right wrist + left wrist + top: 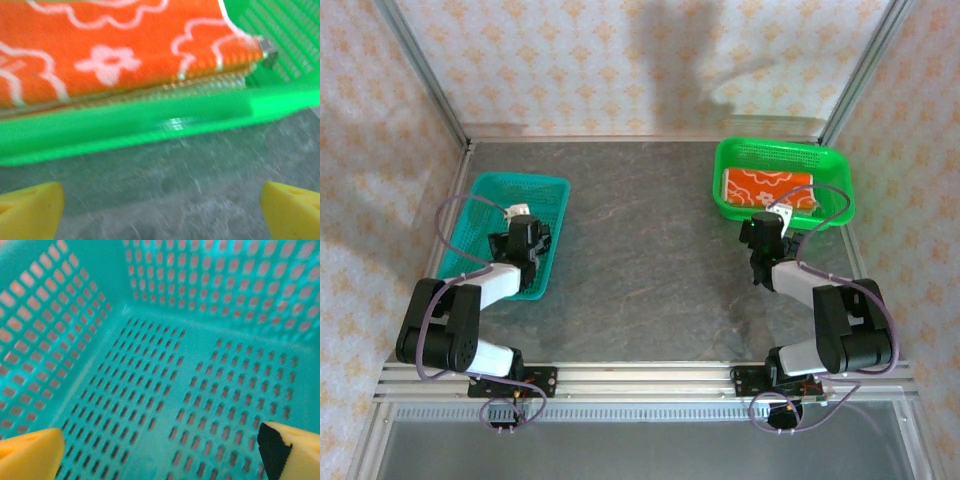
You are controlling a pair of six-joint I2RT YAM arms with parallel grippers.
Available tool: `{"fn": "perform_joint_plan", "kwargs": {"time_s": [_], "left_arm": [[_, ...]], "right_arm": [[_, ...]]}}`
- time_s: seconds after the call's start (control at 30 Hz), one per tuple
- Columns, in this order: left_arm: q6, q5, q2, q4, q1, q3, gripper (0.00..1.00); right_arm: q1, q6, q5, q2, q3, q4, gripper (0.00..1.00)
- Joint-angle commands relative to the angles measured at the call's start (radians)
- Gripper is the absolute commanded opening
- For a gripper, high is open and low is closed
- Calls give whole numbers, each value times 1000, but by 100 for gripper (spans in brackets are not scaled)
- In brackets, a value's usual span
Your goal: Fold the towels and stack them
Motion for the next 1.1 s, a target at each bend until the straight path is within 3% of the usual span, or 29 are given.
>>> {"fn": "perform_joint_plan", "kwargs": {"time_s": [0.0, 0.07, 0.37, 0.4, 0.53, 1.07], "left_arm": [[52, 49, 71, 405, 7, -84, 100], [70, 84, 106, 472, 7, -99, 100], [65, 88, 100, 452, 8, -93, 100], [58, 79, 99, 450, 8, -94, 100], [59, 72, 100, 453, 9, -94, 100], [56, 60, 99, 457, 8, -97, 100]], "right_arm": [[-10, -55, -51, 18, -9, 151, 99], [-17, -76, -72, 23, -17, 180, 99], [-96, -61, -222, 138, -150, 551, 99], [-96, -59, -227, 112, -126, 460, 99], [-102, -54, -237, 120, -101, 413, 99], [-112, -52, -254, 123, -103, 424, 99]]}}
